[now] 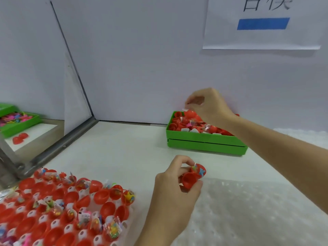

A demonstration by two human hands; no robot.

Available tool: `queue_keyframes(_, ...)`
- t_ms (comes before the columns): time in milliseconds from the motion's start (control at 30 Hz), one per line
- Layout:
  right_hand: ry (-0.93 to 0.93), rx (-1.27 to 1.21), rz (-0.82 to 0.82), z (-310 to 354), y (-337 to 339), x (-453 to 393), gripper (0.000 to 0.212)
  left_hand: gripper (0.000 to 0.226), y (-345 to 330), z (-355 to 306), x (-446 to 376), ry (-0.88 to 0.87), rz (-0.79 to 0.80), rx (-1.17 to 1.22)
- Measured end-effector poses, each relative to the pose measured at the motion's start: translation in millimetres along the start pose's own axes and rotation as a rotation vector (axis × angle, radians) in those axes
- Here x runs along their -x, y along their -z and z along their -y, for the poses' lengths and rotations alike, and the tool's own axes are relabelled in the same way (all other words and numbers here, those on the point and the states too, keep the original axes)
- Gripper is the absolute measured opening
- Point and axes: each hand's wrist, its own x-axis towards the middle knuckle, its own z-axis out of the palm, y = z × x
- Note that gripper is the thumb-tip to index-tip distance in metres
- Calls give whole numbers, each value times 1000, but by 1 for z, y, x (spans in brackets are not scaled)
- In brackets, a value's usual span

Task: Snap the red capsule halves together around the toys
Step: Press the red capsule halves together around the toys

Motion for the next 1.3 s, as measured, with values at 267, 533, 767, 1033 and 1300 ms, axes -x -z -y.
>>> queue_keyframes(267,-6,-242,69,36,88,151,25,37,-7,-17,11,-19,269,71)
queue_keyframes(533,38,-48,-16,26,101,241,30,34,-25,-32,24,-62,486,-51)
queue_keyframes(767,57,-70,-40,26,98,254,24,33,-34,-39,33,-86,569,-114)
queue_keyframes(1033,86,46,76,27,96,254,24,34,-36,-41,34,-93,577,-107)
queue_keyframes(1300,59,58,192,28,99,240,28,36,-33,-43,33,-108,535,-50)
